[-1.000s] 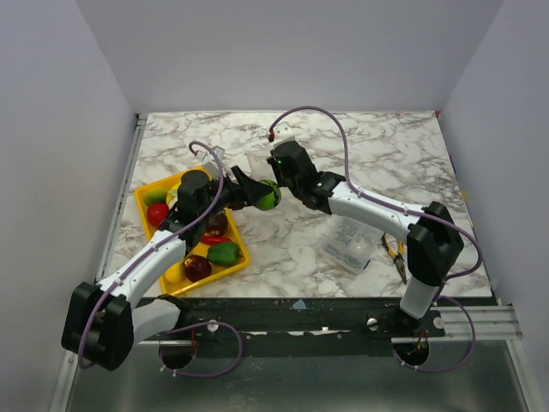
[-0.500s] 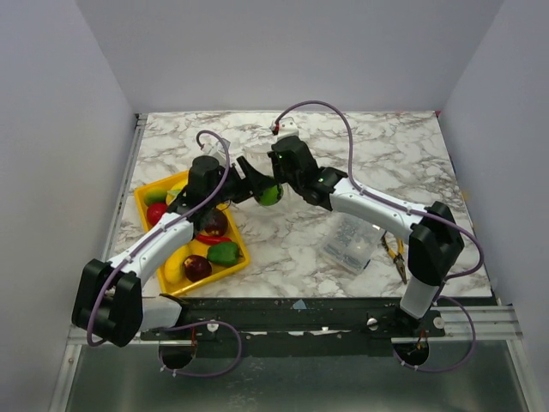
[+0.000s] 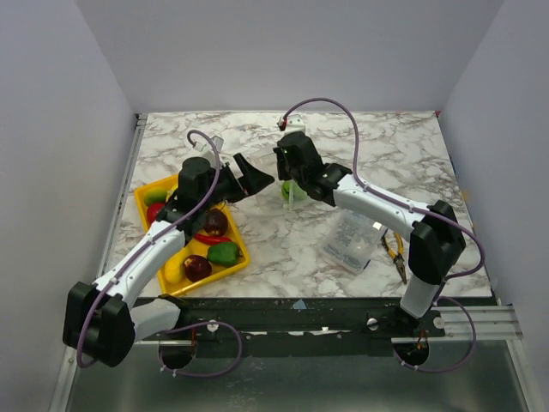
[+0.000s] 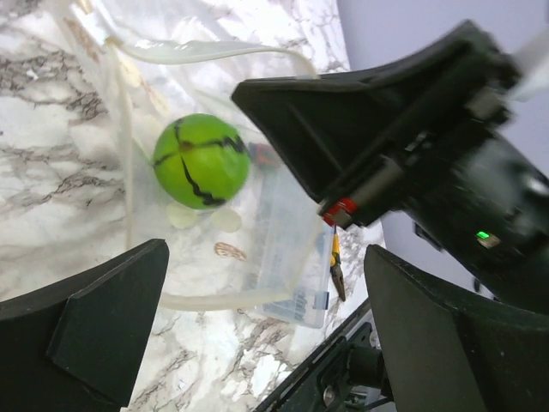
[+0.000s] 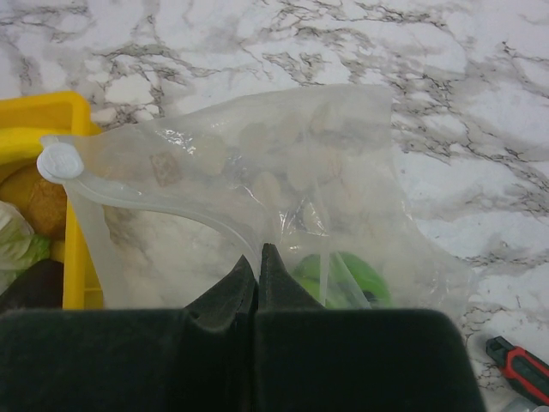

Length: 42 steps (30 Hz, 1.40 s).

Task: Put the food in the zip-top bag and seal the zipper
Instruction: Place the fake fruit in the zipper food storage bag, then pick up the fake vegetable from the bin.

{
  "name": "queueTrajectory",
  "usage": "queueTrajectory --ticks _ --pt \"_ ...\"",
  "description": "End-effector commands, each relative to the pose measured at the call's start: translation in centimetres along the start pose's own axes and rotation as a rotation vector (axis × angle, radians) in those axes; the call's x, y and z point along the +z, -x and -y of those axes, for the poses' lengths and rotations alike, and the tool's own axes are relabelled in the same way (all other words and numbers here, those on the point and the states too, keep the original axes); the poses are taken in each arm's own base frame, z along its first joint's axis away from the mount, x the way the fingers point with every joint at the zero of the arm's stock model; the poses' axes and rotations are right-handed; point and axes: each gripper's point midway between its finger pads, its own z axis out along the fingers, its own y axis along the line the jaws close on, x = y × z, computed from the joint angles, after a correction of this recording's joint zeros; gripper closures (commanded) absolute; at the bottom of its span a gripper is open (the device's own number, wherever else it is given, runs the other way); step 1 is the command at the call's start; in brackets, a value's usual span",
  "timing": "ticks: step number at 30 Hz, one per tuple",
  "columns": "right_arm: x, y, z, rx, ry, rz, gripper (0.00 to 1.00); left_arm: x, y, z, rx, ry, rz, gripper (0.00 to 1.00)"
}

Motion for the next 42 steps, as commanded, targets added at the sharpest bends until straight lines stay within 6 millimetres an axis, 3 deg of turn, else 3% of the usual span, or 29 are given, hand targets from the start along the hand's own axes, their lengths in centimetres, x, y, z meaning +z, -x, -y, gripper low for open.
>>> queueTrajectory --ticks 1,6,13,17,19,24,32,37,42 --pt "-0.5 0.1 0.2 0.021 0.017 -0.011 0.99 -2.1 -0.2 -0.1 0.099 0.020 0.018 0.01" --pt "-0.6 -0.4 0.7 0.021 0.006 -0.021 0.99 -4.7 0.2 -3.1 0.245 0.187 0.041 0.01" --pt "-0.4 -0.8 1.2 0.023 0.002 -0.027 0.99 -10.3 2.2 -10.7 0.410 0.626 0.107 0.01" --pt "-0.1 -1.2 1.3 0.019 0.000 -0.035 0.99 -13.8 3.8 -14.8 0.428 0.918 0.152 0.01" --pt "0.0 -1.3 1.3 0.020 0.004 -0.039 0.99 -14.6 3.9 -16.3 0.406 1.012 0.135 0.01" --pt "-0.1 -1.6 1.3 0.018 0.007 -0.045 0.99 -14.0 4.3 -17.9 0.250 1.032 0.088 0.01" --pt "-0.3 -1.4 1.4 0.022 0.015 -0.043 0.99 -13.8 8.0 -19.3 0.107 1.045 0.192 0.01" --pt "-0.5 -1.3 1.2 0.025 0.024 -0.042 1.00 -11.6 7.9 -20.4 0.041 1.008 0.121 0.01" --pt "-0.8 -0.7 1.4 0.026 0.021 -0.032 0.99 -11.3 6.7 -24.0 0.053 1.112 0.047 0.01"
